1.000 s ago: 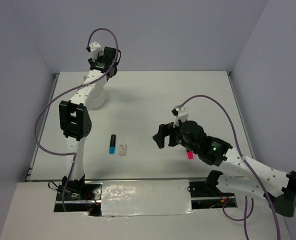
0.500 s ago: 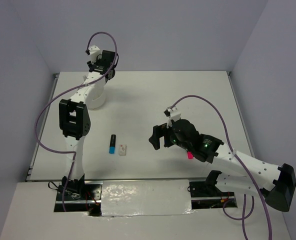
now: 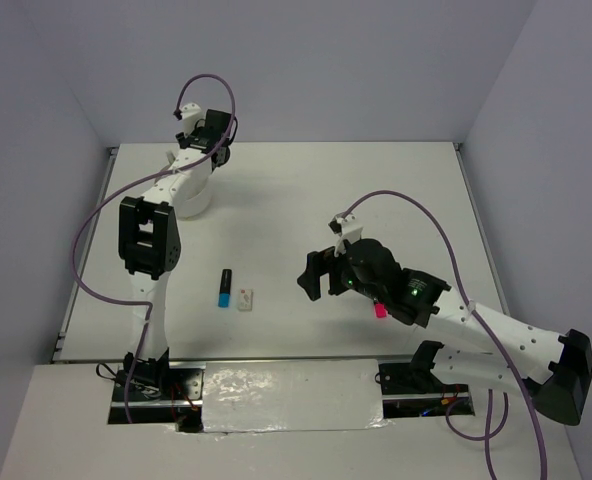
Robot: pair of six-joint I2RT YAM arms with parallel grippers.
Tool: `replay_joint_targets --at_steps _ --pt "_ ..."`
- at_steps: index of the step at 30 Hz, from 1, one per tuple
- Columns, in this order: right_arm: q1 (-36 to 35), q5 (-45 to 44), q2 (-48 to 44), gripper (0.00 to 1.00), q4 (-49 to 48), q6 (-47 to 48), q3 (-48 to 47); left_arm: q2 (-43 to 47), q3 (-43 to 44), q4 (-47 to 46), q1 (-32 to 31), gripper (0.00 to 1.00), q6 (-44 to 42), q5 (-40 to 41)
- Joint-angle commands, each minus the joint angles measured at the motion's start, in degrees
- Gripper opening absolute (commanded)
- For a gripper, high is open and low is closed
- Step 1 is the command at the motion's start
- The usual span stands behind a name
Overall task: Sort the stationery into containers
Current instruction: Place the stapler in the storage box.
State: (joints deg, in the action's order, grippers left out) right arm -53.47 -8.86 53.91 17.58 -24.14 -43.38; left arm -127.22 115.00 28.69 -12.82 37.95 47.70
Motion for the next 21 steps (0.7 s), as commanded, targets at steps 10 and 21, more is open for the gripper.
replay_joint_targets --at_steps 10,21 --pt "-0.14 1.22 1.02 1.00 -2.20 1.47 -1.98 2.85 -0.66 -1.09 0.34 0.47 1.07 1.17" --pt "-0.14 1.13 0.85 1.00 -1.94 1.29 -2.06 6.54 0.40 -0.83 0.34 0.68 0.37 -2.78"
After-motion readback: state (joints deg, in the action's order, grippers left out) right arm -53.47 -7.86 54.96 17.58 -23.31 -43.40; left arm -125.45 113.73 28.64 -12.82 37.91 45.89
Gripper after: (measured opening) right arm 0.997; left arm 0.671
